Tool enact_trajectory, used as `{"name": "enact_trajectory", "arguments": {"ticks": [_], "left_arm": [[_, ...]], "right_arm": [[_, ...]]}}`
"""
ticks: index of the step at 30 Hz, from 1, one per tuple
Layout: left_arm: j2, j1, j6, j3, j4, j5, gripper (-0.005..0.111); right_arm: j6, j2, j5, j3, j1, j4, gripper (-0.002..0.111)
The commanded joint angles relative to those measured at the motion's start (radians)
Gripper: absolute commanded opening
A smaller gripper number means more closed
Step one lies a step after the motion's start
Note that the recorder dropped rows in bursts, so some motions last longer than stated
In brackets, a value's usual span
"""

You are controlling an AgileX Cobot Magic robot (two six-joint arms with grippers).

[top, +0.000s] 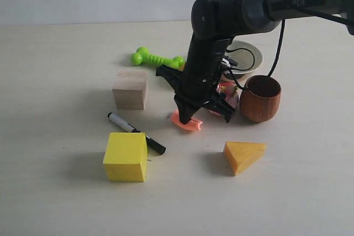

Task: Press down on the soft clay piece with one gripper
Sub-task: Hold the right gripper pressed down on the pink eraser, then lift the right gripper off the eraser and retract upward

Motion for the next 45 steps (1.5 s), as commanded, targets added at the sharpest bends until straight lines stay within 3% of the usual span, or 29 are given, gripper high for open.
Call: {"name": "enact_trajectory", "arguments": {"ticks": [1,18,23,34,45], "left_arm": [[-0.006,0.004,-0.001,-0.004,-0.002,-0.009,0.0],[-0.006,0.004,-0.001,-0.004,-0.002,-0.009,0.0],[-0.006,0.004,-0.001,-0.004,-0.002,-0.009,0.0],[-0.006,0.004,-0.001,-0.004,-0.002,-0.009,0.0],[-0.006,0.004,-0.001,-0.004,-0.002,-0.009,0.0]], "right_arm": [[-0.003,-0.017,-0.059,0.005,-0.001,-0.022,0.0],[-0.003,-0.049,-0.031,0.005,-0.001,-0.029,0.0],[-0.093,-0.11,-0.025,0.005,-0.001,-0.042,0.0],[-0.206,-0.355,0.137,0.005,-0.001,-0.302,0.0],[-0.208,-0.415,0.092,0.005,-0.001,-0.43,0.0]]}}
